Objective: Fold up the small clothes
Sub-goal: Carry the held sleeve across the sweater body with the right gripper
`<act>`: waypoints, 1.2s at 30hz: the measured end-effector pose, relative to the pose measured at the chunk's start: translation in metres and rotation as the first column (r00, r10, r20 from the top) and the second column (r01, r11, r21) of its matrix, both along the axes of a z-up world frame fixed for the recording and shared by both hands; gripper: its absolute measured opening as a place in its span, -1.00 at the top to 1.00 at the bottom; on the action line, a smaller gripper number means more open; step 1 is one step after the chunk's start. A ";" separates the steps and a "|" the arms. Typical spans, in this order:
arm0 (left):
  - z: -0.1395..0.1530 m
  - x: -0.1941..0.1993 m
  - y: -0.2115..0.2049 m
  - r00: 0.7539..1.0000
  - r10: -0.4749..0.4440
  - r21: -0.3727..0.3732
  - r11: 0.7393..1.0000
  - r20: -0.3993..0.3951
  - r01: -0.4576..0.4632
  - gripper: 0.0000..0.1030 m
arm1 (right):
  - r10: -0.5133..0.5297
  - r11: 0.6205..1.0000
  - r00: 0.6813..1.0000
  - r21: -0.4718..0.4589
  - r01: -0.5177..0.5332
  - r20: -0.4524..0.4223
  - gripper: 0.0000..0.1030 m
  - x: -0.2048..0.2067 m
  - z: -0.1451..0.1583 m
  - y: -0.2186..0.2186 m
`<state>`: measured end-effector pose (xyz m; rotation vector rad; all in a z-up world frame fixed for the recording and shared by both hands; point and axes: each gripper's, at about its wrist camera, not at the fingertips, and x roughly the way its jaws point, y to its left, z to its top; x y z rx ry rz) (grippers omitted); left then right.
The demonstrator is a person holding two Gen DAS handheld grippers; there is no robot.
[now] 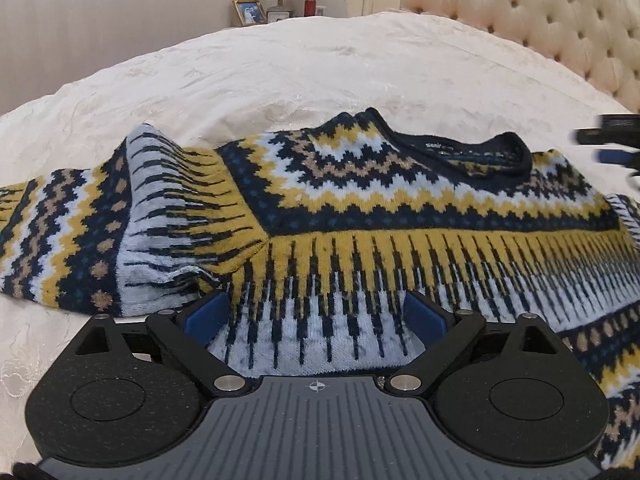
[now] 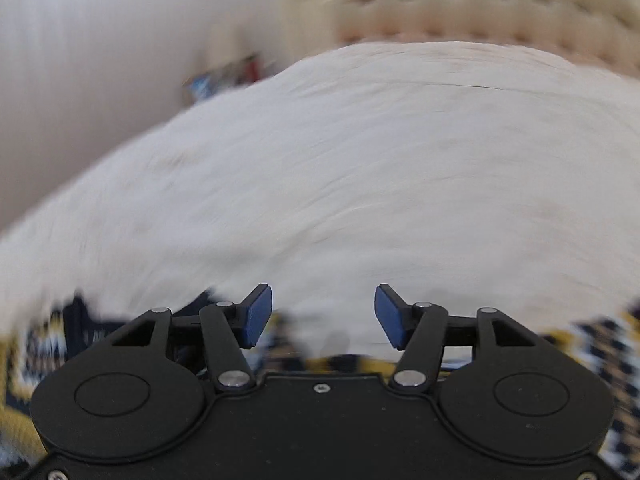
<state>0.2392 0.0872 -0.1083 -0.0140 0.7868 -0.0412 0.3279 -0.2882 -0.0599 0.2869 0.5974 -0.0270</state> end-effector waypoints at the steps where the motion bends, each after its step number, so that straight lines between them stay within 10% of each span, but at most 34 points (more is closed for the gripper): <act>1: -0.001 0.000 0.000 1.000 0.000 -0.004 1.000 -0.004 0.000 -0.90 | -0.046 0.999 0.999 0.005 0.046 -0.006 -0.22 -0.007 0.002 -0.017; 15: -0.005 0.000 -0.002 1.000 -0.021 0.000 1.000 0.007 0.021 -0.99 | -0.451 0.893 0.879 -0.067 0.446 -0.155 -0.36 -0.072 -0.028 -0.153; 36: -0.004 -0.001 -0.003 1.000 -0.028 0.005 1.000 0.012 0.028 -0.99 | -0.567 0.822 0.814 -0.017 0.569 -0.125 -0.45 -0.078 -0.040 -0.166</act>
